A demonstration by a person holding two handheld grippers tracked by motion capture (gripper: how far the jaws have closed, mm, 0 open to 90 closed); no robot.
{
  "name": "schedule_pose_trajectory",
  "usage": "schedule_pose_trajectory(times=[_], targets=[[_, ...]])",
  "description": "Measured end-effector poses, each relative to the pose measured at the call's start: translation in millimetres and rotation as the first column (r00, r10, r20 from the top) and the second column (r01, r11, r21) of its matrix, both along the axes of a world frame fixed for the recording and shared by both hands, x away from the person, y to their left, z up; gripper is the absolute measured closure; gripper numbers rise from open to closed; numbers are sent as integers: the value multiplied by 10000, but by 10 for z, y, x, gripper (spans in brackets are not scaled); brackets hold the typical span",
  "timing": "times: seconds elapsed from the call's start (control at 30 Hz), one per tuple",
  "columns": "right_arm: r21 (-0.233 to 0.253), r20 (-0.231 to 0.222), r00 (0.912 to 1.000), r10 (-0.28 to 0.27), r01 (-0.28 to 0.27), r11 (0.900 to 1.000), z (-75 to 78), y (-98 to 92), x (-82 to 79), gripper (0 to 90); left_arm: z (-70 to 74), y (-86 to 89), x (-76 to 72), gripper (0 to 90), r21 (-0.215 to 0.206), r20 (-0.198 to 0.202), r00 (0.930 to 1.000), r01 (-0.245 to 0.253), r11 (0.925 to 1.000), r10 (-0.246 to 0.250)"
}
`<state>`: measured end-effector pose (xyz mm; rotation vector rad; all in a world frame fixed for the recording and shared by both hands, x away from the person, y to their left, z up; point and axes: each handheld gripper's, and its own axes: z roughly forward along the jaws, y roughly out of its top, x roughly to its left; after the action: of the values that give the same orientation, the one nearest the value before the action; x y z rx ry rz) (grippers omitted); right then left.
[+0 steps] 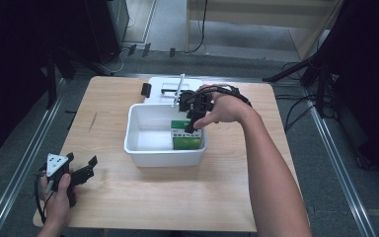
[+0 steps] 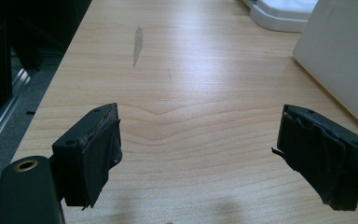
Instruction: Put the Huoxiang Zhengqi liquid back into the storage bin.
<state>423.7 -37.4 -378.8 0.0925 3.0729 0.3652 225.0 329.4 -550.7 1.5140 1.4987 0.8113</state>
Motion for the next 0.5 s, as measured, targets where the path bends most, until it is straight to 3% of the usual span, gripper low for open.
schedule_pose_trajectory(times=[0.17, 0.3, 0.4, 0.5], targets=[[679, -122, 9999, -115, 123, 9976, 104, -49, -26, 384, 0, 0, 0, 140, 6, -5, 10000, 6, 10000, -6], [1381, -78, 9978, -654, 658, 9882, 220, -110, -46, 308, 0, -1, 1, 141, 17, -14, 10000, 7, 10000, -7], [2250, 144, 9923, -1231, 1168, 9673, 310, -171, -55, 254, 0, -1, 0, 141, 17, -11, 10000, 5, 10000, -5], [3175, 420, 9813, -1878, 1651, 9338, 376, -248, -52, 195, 0, 1, 1, 140, 17, -13, 10000, -13, 10000, 13]])
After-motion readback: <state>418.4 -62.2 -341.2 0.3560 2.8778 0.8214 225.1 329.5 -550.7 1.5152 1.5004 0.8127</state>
